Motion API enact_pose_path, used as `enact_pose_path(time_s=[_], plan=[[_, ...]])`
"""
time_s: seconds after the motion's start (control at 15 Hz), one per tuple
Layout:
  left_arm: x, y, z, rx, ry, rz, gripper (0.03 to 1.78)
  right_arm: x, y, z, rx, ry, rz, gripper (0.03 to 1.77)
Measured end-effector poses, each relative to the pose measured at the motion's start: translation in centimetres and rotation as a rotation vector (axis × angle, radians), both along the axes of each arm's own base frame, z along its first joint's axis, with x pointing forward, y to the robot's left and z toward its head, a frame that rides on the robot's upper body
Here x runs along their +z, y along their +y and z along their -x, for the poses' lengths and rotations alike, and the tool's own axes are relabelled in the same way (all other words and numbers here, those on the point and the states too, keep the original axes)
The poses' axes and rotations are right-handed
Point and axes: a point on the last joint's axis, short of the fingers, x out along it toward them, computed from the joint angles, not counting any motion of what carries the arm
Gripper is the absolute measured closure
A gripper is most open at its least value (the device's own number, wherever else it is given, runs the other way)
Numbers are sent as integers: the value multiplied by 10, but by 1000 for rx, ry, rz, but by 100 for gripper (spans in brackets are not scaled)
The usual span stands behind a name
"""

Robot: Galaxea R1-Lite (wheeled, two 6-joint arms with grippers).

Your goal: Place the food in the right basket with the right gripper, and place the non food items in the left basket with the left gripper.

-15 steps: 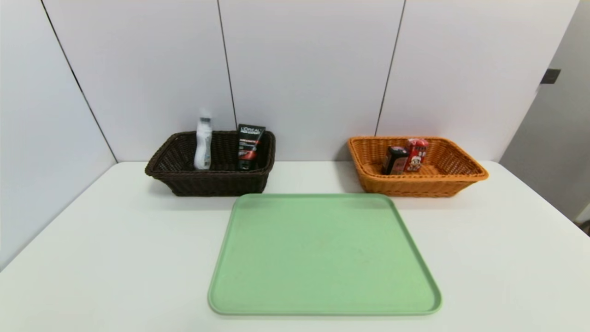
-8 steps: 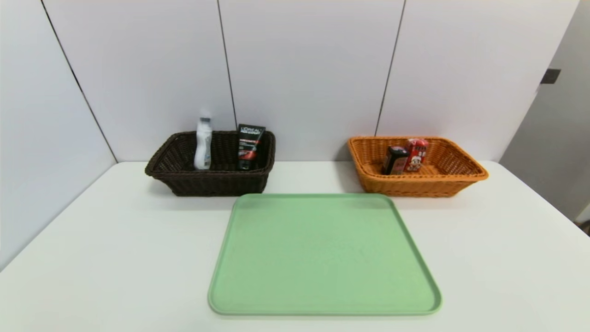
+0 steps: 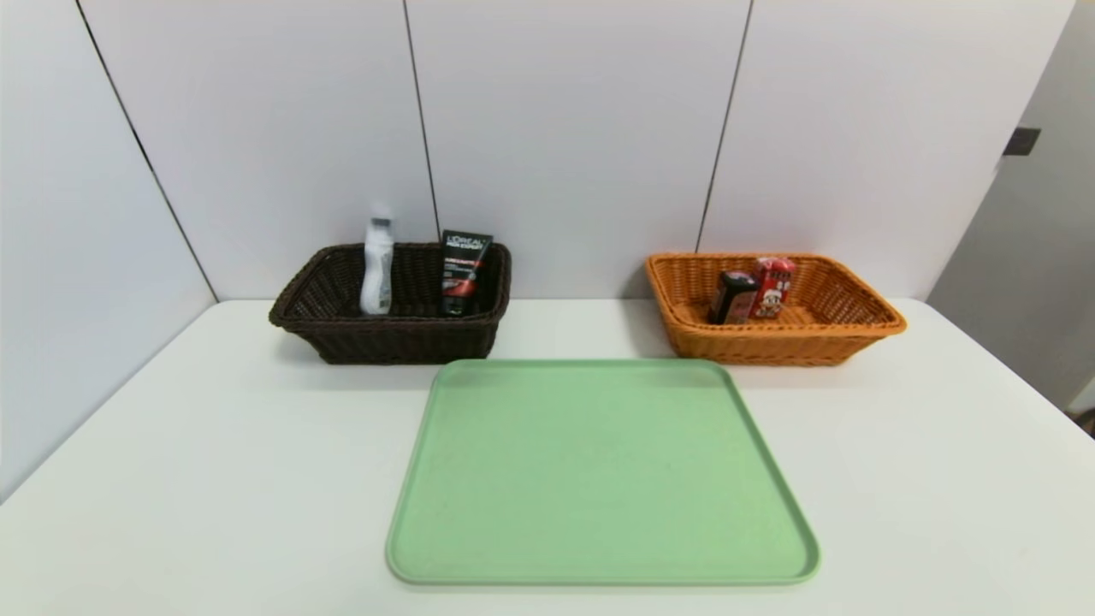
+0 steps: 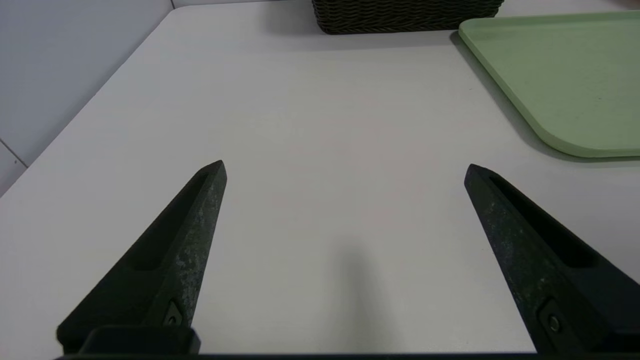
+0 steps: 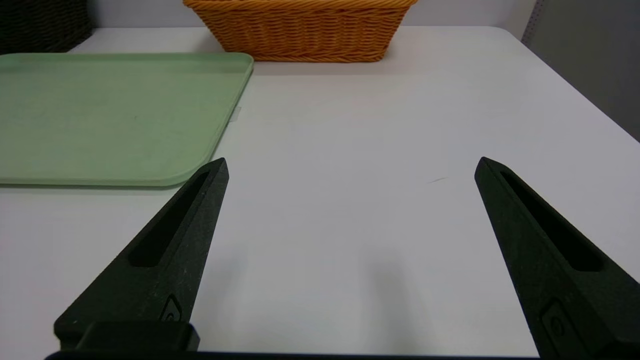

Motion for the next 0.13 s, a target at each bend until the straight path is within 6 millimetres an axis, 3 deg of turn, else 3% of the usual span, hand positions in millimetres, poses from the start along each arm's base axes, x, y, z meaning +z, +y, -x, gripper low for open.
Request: enact_pose_path(time_s=[0.13], plan=[[0,0,0,0,0,0,12,0,-1,0,-26,0,-52,10]])
